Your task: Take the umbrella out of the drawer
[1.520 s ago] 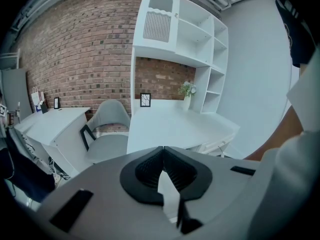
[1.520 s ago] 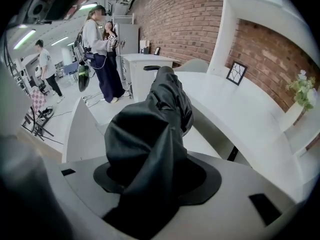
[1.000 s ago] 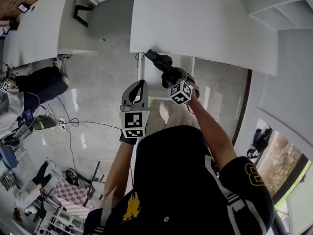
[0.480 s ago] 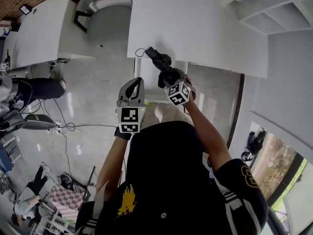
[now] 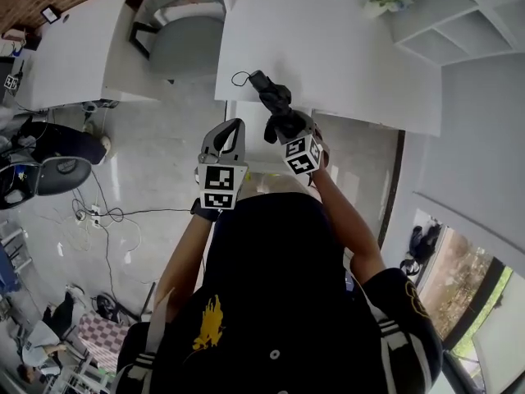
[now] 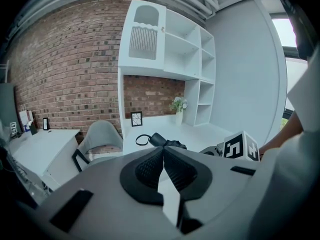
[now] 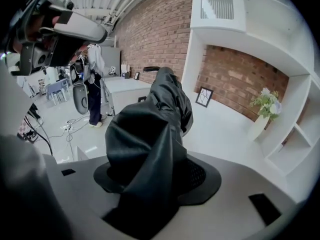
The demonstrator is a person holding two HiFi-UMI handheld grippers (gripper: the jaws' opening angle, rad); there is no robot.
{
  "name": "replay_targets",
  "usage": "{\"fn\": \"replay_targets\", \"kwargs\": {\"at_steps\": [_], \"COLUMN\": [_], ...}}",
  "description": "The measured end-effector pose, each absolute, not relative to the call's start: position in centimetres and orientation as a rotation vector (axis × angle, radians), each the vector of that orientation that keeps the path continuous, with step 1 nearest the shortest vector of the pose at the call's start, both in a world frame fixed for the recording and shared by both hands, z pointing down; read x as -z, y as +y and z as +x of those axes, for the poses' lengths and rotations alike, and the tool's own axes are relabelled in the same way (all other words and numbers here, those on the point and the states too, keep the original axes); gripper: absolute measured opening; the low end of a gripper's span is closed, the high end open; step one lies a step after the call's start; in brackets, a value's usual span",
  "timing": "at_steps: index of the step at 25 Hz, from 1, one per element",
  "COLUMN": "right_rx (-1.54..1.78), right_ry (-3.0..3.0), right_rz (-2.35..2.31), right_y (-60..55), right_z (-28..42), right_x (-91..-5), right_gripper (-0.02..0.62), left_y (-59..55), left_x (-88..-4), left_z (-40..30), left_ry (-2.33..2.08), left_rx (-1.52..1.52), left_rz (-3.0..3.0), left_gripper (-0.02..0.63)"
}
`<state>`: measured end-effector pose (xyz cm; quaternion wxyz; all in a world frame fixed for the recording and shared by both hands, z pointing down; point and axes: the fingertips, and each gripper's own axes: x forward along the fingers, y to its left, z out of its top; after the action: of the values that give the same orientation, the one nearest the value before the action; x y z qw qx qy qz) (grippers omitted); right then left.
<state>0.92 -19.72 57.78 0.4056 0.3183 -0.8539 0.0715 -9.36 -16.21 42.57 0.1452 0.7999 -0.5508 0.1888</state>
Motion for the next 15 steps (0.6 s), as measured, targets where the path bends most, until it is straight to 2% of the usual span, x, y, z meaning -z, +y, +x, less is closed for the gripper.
{"fn": "replay_targets", "kwargs": {"at_steps": [15], "right_rx": [-0.079], "right_ry": [-2.25], "right_rz": [0.977], "right_y": [-23.4], "right_z": [1.3], "right_x": [-49.3], "right_gripper": [0.265], "left_y": [-18.7], "left_x": [-39.9], "left_z": [-9.5], "left_ry": [-1.624], "left_rx": [-0.503], "left_rz": [2.36], "left_gripper": [0.02]}}
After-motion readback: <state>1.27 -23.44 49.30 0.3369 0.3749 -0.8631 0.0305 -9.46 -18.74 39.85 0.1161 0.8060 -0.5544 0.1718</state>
